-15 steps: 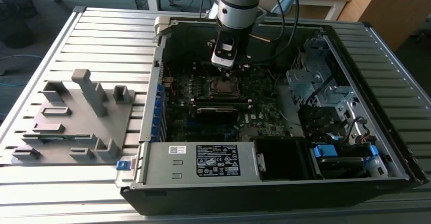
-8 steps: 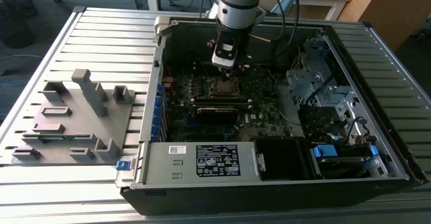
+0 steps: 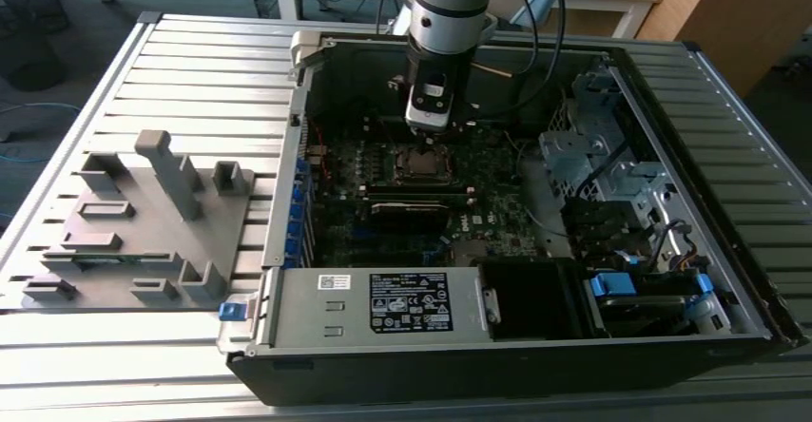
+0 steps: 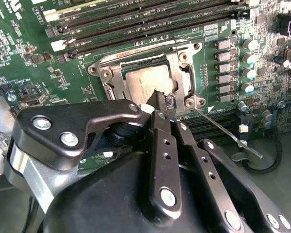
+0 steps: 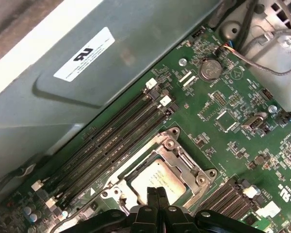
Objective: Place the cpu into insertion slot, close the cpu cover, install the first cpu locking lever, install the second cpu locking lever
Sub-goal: 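Close the cpu cover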
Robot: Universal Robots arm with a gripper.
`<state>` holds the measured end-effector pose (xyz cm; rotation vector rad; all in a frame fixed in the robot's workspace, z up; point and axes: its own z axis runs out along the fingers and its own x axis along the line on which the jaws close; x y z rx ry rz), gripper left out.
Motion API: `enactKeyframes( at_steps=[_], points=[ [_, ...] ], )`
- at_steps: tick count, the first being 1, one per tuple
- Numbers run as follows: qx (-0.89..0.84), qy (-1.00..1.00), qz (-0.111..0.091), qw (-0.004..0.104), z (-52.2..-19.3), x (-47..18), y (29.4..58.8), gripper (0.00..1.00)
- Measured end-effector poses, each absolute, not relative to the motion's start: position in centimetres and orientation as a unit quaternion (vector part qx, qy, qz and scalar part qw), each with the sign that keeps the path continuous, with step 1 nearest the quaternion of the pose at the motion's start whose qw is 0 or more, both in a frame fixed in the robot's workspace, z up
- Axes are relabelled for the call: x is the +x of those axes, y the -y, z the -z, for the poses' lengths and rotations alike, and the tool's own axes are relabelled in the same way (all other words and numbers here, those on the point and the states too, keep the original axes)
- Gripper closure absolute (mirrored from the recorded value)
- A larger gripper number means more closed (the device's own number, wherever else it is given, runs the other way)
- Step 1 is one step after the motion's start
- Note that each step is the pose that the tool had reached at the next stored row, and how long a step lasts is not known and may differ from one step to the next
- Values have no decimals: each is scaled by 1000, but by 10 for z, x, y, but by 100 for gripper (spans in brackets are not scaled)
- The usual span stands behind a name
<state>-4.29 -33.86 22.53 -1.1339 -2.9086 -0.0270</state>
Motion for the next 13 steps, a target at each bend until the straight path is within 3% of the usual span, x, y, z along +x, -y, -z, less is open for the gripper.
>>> enactKeyframes(
  at_steps=[13],
  points=[
    [-358, 934, 9, 10, -225, -43, 339, 90]
  ],
)
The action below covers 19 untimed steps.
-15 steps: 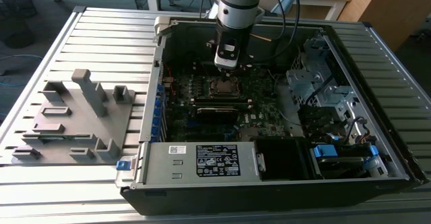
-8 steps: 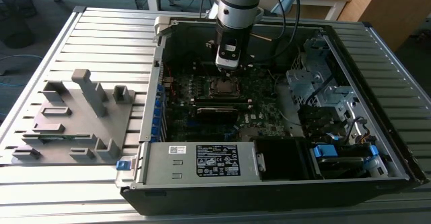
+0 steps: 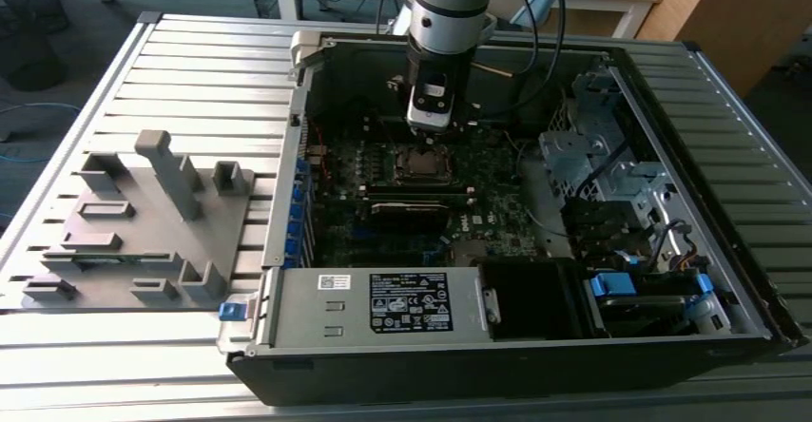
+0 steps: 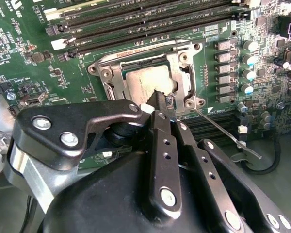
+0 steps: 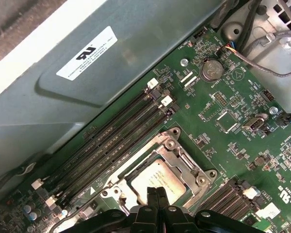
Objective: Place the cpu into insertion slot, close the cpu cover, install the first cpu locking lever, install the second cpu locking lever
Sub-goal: 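Close the cpu cover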
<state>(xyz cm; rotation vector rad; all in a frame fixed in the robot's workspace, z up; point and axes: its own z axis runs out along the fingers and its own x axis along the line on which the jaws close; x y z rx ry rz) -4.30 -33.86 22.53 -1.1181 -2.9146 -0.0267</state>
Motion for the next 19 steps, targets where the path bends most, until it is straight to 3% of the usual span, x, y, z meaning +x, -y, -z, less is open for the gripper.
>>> enactKeyframes(
  at_steps=[19],
  points=[
    [-337, 942, 8, 10, -225, -43, 339, 90]
  ],
)
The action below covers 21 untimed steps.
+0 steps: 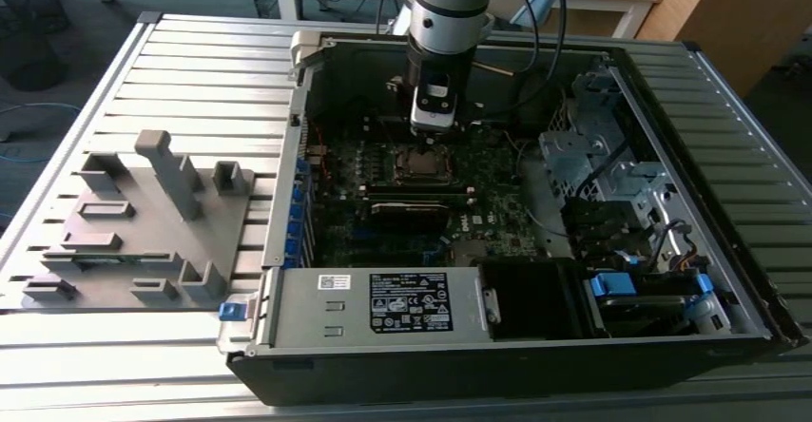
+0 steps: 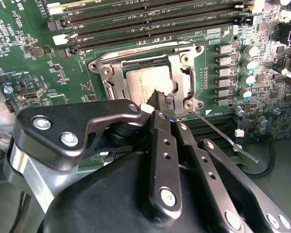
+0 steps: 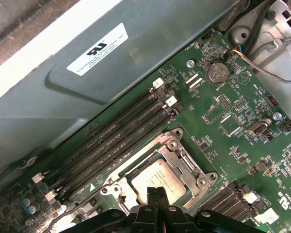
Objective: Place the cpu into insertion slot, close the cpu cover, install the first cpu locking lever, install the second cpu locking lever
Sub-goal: 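Close the cpu cover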
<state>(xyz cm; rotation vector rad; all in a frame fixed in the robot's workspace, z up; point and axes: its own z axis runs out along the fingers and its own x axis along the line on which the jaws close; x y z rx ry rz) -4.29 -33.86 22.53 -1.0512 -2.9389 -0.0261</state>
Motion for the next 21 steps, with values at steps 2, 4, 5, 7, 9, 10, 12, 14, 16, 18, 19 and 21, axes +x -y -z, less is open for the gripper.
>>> enactKeyframes(
  at_steps=[2, 4, 5, 7, 9, 10, 12, 14, 16, 18, 19, 21],
  points=[
    [-336, 942, 8, 10, -225, -43, 339, 90],
    [-336, 942, 8, 10, -225, -43, 339, 90],
    [-336, 942, 8, 10, -225, -43, 339, 90],
    [-336, 942, 8, 10, -225, -43, 339, 90],
    [-335, 942, 8, 10, -225, -43, 339, 90],
    [-335, 942, 8, 10, -225, -43, 339, 90],
    [-333, 943, 8, 10, -225, -43, 339, 90],
    [-329, 944, 8, 10, -225, -43, 339, 90],
    [-326, 945, 8, 10, -225, -43, 339, 90],
    [-323, 946, 8, 10, -225, -43, 339, 90],
    [-322, 947, 8, 10, -225, -43, 339, 90],
    [-318, 948, 8, 10, -225, -43, 339, 90]
  ],
)
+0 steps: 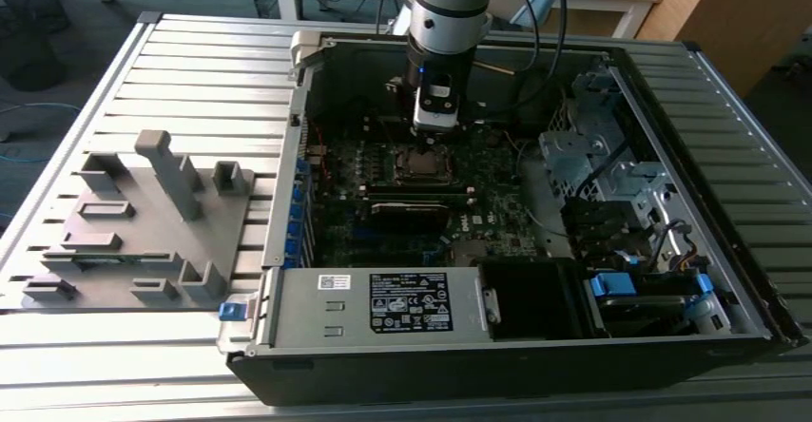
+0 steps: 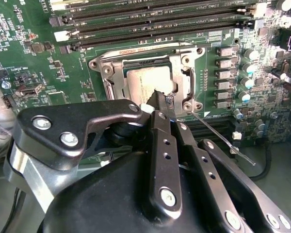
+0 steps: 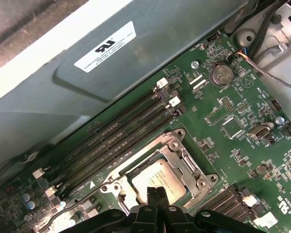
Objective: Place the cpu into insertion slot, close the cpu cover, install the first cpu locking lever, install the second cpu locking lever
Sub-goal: 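Close the cpu cover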
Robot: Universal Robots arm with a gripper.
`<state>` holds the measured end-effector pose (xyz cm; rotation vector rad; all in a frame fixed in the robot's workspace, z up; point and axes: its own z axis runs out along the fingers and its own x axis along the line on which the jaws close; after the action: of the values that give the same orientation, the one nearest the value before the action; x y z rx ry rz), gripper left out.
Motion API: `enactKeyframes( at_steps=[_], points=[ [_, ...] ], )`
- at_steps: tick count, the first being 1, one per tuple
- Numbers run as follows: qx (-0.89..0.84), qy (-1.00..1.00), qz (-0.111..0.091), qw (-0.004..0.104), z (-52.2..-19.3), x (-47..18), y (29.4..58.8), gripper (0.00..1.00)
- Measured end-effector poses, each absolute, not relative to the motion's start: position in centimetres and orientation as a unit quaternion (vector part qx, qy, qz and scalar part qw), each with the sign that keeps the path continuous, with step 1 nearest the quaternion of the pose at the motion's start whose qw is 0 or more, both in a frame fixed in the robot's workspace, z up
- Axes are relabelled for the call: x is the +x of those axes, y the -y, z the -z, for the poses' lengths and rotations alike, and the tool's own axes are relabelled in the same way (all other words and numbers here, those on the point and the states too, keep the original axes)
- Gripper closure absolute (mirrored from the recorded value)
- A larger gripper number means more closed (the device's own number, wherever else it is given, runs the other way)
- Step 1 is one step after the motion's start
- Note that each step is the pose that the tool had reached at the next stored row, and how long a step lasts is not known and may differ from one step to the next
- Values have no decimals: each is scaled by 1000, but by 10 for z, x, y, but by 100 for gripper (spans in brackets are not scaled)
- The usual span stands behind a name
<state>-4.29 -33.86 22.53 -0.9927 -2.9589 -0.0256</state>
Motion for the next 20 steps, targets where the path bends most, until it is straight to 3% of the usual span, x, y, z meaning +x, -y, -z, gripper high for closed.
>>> enactKeyframes(
  at_steps=[20],
  points=[
    [-307, 952, 8, 10, -225, -43, 339, 90]
  ],
)
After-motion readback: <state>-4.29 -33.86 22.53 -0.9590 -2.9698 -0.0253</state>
